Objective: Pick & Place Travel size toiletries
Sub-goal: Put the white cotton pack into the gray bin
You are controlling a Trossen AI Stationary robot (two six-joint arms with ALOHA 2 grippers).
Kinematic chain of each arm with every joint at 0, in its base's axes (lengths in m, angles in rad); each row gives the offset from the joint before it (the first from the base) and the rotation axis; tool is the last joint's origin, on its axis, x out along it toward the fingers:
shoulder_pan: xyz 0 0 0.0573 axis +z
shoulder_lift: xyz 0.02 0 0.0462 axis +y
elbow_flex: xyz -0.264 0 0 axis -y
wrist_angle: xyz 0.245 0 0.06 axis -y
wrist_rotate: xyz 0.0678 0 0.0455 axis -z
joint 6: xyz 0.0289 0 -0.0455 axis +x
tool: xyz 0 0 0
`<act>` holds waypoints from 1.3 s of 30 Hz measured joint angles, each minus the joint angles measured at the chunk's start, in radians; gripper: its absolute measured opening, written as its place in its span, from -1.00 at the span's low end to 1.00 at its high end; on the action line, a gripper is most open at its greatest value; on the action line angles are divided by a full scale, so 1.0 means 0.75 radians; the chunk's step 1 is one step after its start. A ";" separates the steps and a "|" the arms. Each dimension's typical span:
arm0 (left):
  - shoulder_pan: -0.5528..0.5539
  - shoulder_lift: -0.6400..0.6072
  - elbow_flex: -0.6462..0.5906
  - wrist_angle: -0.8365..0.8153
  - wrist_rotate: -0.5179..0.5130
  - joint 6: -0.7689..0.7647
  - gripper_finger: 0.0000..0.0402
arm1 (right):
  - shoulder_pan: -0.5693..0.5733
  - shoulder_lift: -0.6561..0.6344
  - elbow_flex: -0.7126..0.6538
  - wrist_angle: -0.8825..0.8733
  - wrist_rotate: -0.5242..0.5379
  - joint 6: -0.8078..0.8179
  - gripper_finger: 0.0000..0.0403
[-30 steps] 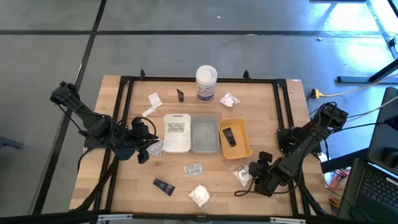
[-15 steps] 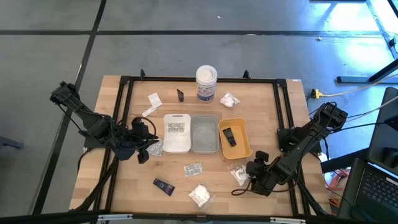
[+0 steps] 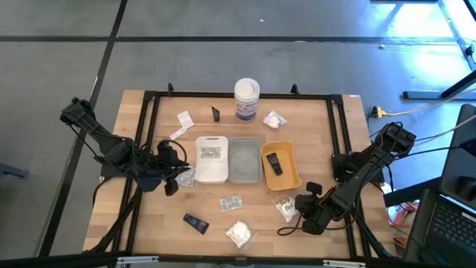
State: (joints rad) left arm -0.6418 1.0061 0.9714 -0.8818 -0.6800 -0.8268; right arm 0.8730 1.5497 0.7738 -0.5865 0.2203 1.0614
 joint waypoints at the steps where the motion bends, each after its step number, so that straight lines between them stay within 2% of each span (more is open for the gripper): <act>1: 0.000 0.000 0.000 0.000 0.000 0.000 -0.73 | 0.000 0.000 0.000 0.000 0.000 0.000 -0.66; 4: 0.000 0.000 0.000 -0.001 0.000 0.000 -0.73 | -0.001 0.000 0.000 0.001 0.011 0.000 -0.91; 7: 0.000 0.000 0.000 0.000 0.000 0.000 -0.73 | -0.001 0.000 0.000 0.019 0.042 0.002 -0.94; 18: 0.000 0.000 0.000 0.000 0.000 -0.003 -0.73 | -0.017 -0.001 0.000 0.027 0.050 0.033 -0.32; 24: 0.000 0.000 0.000 0.000 0.000 -0.031 -0.73 | -0.017 -0.001 0.000 0.028 0.051 0.037 -0.07; 30: 0.000 0.000 -0.001 -0.001 0.000 -0.032 -0.73 | -0.021 -0.001 0.000 0.029 0.075 0.041 0.06; 39: 0.000 0.000 -0.001 0.000 0.000 -0.032 -0.73 | -0.044 -0.001 0.000 0.025 0.085 0.071 0.08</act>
State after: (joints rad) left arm -0.6418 1.0061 0.9710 -0.8819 -0.6800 -0.8505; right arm 0.8404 1.5494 0.7738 -0.5674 0.2844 1.1147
